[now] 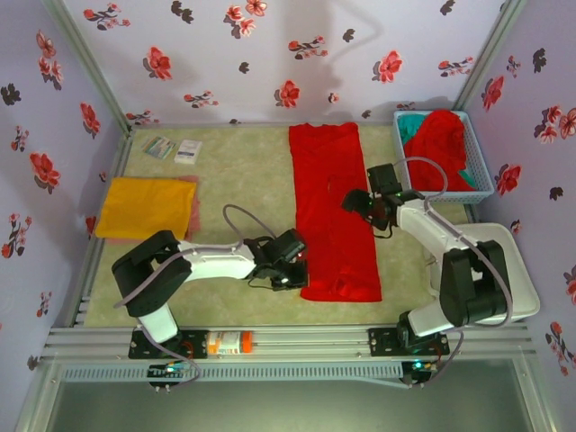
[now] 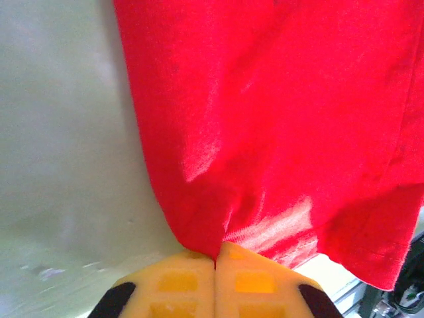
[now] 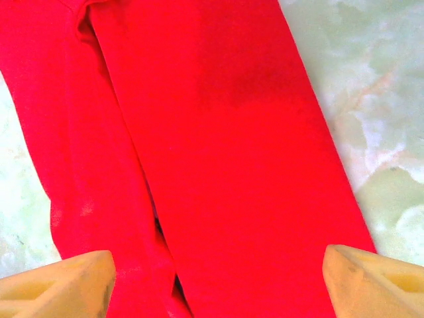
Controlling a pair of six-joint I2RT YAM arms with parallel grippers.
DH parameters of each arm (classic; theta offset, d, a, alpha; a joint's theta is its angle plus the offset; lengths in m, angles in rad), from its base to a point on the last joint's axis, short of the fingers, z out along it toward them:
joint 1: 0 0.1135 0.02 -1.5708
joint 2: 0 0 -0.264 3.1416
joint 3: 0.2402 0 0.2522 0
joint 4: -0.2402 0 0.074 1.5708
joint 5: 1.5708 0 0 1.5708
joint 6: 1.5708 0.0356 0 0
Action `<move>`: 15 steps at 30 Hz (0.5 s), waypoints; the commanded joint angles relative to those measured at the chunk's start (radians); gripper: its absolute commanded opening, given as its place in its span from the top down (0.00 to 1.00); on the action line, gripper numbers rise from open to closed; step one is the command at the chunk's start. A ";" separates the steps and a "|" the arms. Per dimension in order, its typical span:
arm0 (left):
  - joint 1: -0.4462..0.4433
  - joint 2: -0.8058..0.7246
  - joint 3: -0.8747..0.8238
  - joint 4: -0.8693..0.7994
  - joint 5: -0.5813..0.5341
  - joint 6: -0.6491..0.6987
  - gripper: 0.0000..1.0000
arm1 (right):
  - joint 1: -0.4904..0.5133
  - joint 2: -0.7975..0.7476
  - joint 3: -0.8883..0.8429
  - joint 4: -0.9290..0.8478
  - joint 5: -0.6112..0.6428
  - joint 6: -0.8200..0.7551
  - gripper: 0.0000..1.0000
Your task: Fold and stack the t-shirts
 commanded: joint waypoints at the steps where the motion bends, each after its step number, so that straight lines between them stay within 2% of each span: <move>1: 0.036 -0.067 0.005 -0.142 -0.058 0.053 0.99 | -0.008 -0.051 -0.036 -0.078 -0.016 -0.027 0.19; 6: 0.117 -0.156 -0.053 -0.223 -0.064 0.102 1.00 | -0.002 -0.108 -0.084 -0.139 -0.078 -0.034 0.20; 9: 0.128 -0.208 -0.068 -0.252 -0.064 0.111 0.98 | 0.012 -0.161 -0.142 -0.160 -0.097 -0.020 0.21; 15: 0.127 -0.260 -0.141 -0.222 -0.029 0.071 0.79 | 0.078 -0.255 -0.238 -0.228 -0.085 0.025 0.23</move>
